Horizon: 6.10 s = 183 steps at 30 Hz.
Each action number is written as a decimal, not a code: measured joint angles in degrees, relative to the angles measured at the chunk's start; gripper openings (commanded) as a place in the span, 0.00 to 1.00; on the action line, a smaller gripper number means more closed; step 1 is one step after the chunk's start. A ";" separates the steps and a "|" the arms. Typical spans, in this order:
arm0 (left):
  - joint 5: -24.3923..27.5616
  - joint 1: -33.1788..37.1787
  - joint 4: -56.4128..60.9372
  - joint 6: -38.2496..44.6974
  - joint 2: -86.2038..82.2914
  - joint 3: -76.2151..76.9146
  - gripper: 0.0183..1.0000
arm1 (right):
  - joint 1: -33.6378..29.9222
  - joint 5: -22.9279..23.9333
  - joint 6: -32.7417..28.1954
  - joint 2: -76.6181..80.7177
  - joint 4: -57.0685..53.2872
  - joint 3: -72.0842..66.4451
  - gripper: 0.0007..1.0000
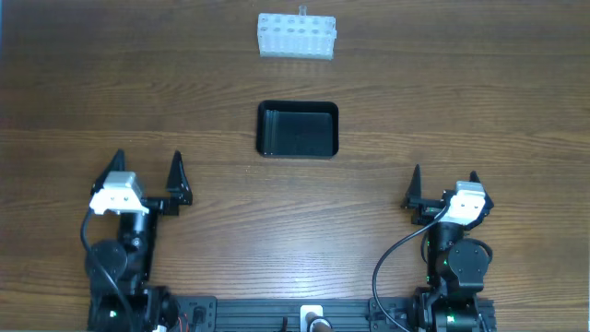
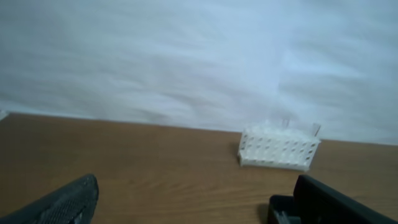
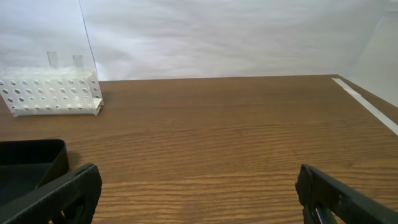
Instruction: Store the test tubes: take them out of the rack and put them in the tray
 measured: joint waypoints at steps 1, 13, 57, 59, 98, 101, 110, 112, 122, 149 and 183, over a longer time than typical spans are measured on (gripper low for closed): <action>0.20 0.00 0.00 0.00 -1.92 -1.07 1.00 | -0.02 0.00 -0.02 0.00 0.00 0.00 0.99; 1.92 0.02 -7.93 0.02 -7.58 -5.79 1.00 | 0.00 0.02 0.00 0.00 0.00 0.00 0.99; 2.19 0.02 -9.55 0.02 -7.58 -5.95 1.00 | -0.02 0.02 0.00 0.00 0.00 0.00 0.99; 2.19 0.02 -9.55 0.00 -7.58 -5.95 1.00 | -0.02 0.02 0.00 0.00 0.07 0.00 0.99; 2.19 0.02 -9.57 0.02 -7.58 -5.95 1.00 | 31.32 3.48 15.26 107.51 -10.78 84.74 0.99; 2.19 0.02 -9.57 0.00 -7.58 -5.95 1.00 | 32.24 7.89 18.23 115.95 -16.83 96.76 0.99; 2.19 0.02 -9.57 0.00 -7.58 -5.95 1.00 | 31.12 13.73 20.57 132.61 -18.64 116.37 0.99; 2.19 0.02 -9.57 0.00 -7.58 -5.95 1.00 | 30.16 14.82 20.48 134.64 -17.49 117.70 0.99; 2.19 0.02 -9.57 0.00 -7.58 -5.95 1.00 | 27.89 16.57 17.16 137.79 -10.38 118.51 0.97; 2.19 0.02 -9.57 0.00 -7.58 -5.95 1.00 | 27.52 16.55 16.50 140.43 -6.69 118.75 0.71; 2.19 0.02 -9.57 0.00 -7.58 -5.95 1.00 | 26.47 16.57 14.97 141.02 -7.23 118.75 0.20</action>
